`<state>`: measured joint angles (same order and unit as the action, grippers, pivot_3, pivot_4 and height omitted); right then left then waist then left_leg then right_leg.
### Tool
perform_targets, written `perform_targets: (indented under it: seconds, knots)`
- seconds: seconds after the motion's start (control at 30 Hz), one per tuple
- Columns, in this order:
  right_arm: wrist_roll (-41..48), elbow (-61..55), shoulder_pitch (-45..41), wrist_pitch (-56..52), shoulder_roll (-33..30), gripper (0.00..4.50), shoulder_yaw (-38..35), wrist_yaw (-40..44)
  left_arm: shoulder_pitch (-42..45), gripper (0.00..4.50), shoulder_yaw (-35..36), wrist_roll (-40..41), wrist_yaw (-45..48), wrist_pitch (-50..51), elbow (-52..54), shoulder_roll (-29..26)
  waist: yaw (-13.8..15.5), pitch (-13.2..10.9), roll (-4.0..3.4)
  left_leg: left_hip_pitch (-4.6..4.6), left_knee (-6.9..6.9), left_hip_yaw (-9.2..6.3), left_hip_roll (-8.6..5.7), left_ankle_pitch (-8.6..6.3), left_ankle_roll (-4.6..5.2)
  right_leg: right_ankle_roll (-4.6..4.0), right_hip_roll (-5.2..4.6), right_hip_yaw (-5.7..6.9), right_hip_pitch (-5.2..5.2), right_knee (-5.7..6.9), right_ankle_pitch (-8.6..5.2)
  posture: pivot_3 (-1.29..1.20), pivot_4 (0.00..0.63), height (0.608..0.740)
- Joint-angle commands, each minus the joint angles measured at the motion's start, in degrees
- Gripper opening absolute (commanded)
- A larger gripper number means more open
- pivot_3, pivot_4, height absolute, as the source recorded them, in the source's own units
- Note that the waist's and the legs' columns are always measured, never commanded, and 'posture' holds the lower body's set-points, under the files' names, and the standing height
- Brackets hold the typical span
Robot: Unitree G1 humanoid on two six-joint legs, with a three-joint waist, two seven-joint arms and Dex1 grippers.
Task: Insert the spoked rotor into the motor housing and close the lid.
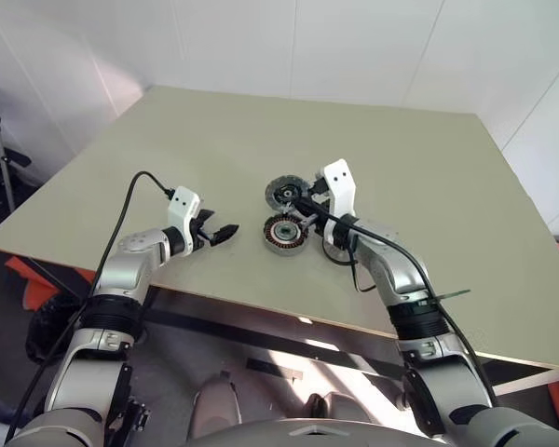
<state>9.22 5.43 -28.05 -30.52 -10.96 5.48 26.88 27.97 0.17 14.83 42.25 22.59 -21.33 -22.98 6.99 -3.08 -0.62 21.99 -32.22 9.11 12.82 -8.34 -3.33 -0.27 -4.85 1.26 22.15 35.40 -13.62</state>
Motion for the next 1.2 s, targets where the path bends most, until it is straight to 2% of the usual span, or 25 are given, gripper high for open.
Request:
perform_targets:
  seconds: [0.03,0.27,0.43,0.53,0.77,1.07,1.2]
  knots:
    - [0.2,-3.5,-0.5,-0.7,-1.5,0.04,-1.0,-0.2,0.8,4.5,1.1,0.4,0.2,-0.5,1.4,-0.3,0.0,0.0,0.0,0.0,0.0,0.0,0.0,0.0,0.0,0.0,0.0,0.0,0.0,0.0,0.0,0.0,0.0,0.74]
    - [-2.2,2.1,-0.6,1.6,-14.2,0.04,-6.0,0.6,1.5,4.5,0.4,1.1,2.0,0.4,1.2,0.0,0.5,0.0,0.01,0.0,-0.06,0.01,-0.1,0.0,-0.01,0.01,-0.12,0.01,-0.09,0.0,0.0,0.0,0.0,0.74]
    - [-1.5,4.0,0.5,3.2,-18.9,0.04,-8.2,3.0,1.5,4.5,-0.2,1.9,4.2,2.3,2.2,0.1,-0.1,0.0,0.01,-0.05,-0.04,0.01,0.0,0.01,-0.01,0.0,0.01,-0.02,-0.05,0.01,0.0,0.0,0.0,0.74]
    - [-1.8,5.3,0.6,3.6,-19.9,0.6,-9.3,2.3,1.3,4.5,-0.3,3.4,6.2,4.6,4.0,0.0,-0.1,0.0,0.0,-0.04,-0.04,0.02,0.02,0.01,0.0,-0.01,0.02,-0.02,-0.02,0.02,0.0,0.0,0.0,0.74]
    - [-0.7,6.4,1.4,1.9,-21.3,2.85,-11.8,2.0,0.7,4.5,-0.3,4.3,7.9,8.0,6.7,-1.1,0.1,0.0,0.0,-0.03,-0.09,0.04,-0.02,-0.03,0.08,-0.02,-0.04,-0.02,-0.05,0.02,0.0,0.0,0.0,0.74]
    - [8.7,5.8,2.4,-8.8,-22.4,2.85,-19.7,6.9,-0.2,4.5,-0.7,4.9,9.6,9.1,8.0,-1.4,0.1,0.0,-0.01,-0.02,-0.12,0.04,-0.02,-0.12,0.23,-0.02,-0.04,-0.01,-0.07,0.02,0.0,0.0,0.0,0.74]
    - [13.1,0.1,5.7,-14.5,-23.5,2.85,-20.2,10.4,-0.5,4.5,-0.7,4.4,9.6,8.5,7.8,-1.5,0.2,0.0,-0.01,-0.04,-0.12,0.05,-0.01,-0.12,0.24,-0.02,-0.04,-0.01,-0.09,0.02,0.0,0.0,0.0,0.74]
